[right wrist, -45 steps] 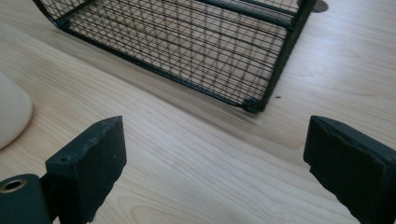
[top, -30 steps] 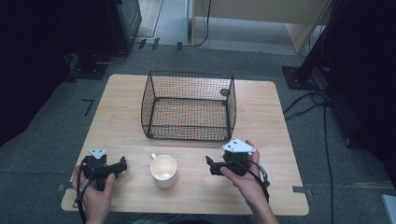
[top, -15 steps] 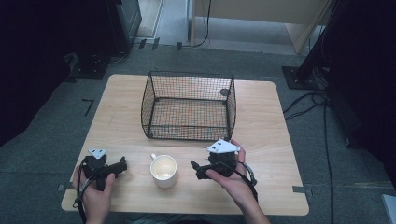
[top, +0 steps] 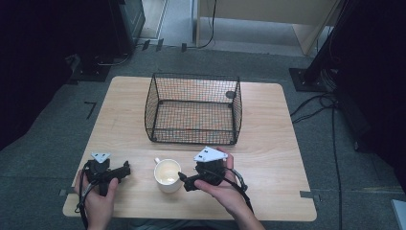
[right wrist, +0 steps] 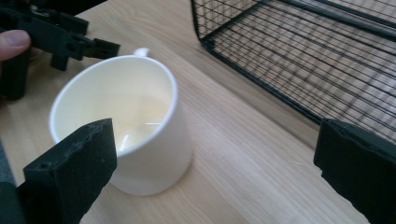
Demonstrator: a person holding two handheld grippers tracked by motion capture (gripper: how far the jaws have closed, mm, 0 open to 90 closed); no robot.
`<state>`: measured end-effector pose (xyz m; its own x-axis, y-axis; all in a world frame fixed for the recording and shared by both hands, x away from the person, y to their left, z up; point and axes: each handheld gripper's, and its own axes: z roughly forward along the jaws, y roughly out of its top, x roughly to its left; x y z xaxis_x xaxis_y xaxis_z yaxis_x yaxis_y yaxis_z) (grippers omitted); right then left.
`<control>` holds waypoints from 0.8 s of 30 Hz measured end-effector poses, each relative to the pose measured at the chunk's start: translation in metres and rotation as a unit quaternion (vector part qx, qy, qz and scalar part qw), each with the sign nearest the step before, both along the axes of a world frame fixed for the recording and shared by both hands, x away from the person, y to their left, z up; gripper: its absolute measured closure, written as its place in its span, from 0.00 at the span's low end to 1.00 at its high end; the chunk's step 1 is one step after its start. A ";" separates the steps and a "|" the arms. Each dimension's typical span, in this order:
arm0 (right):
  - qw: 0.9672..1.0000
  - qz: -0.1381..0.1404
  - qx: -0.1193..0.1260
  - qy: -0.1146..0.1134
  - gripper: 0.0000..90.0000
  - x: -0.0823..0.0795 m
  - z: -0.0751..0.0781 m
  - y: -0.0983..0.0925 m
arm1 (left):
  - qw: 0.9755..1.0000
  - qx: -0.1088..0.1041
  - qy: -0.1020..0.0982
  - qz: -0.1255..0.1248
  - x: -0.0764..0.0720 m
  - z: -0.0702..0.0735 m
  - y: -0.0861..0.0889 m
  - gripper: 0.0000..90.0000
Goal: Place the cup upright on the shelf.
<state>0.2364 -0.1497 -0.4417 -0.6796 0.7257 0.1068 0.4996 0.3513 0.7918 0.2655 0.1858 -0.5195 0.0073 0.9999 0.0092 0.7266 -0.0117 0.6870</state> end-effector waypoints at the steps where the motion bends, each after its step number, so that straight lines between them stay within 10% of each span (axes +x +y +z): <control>1: 1.000 0.004 0.001 0.001 0.00 -0.001 0.000 0.003 | 1.000 0.000 0.000 0.000 0.000 0.000 0.000 0.00; 24: 0.998 0.054 0.005 0.018 0.00 -0.007 -0.019 0.057 | 1.000 -0.001 0.000 -0.004 0.000 0.000 0.000 0.00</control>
